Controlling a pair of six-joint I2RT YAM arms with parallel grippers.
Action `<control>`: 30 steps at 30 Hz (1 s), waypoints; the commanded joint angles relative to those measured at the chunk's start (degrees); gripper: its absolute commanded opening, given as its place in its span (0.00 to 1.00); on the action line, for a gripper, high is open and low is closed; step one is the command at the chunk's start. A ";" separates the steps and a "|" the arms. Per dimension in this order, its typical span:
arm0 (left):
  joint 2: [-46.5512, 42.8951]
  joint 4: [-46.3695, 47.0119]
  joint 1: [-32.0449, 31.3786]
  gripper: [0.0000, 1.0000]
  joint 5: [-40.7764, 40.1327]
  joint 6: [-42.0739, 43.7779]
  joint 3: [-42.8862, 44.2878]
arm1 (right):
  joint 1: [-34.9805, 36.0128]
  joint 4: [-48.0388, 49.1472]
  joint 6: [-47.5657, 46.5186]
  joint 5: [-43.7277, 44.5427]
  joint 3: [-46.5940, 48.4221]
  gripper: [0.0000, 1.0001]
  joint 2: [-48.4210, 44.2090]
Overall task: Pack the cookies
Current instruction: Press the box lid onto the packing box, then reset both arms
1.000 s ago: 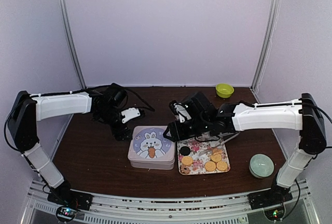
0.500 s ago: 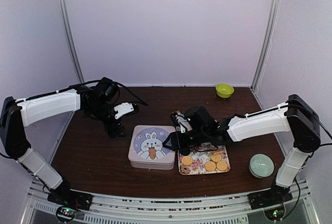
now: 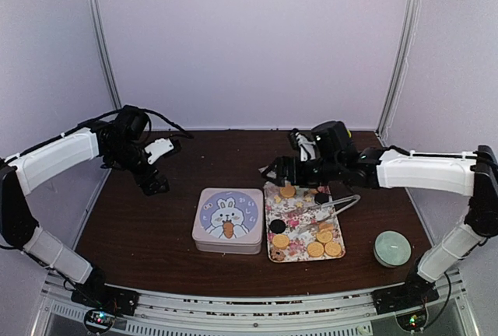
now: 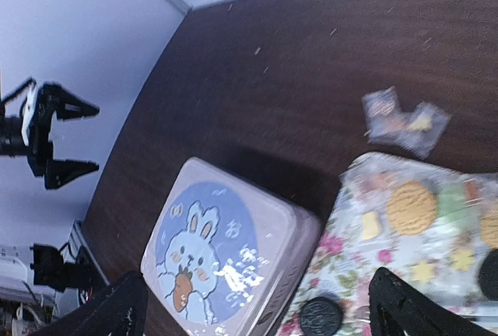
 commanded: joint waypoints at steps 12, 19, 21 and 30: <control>-8.98 34.30 23.87 0.98 -6.17 -8.74 -21.42 | -21.25 16.15 -25.94 58.30 -30.76 1.00 -29.64; -6.00 51.87 23.87 0.98 -8.08 -15.80 -27.40 | -23.68 43.44 -36.36 65.26 -45.53 1.00 -29.47; -5.50 59.11 23.87 0.98 -7.00 -17.44 -30.35 | -25.44 48.32 -36.55 64.61 -47.86 1.00 -29.17; -3.97 87.24 23.82 0.98 -4.92 -20.56 -40.36 | -32.41 56.98 -32.44 55.85 -48.45 1.00 -23.32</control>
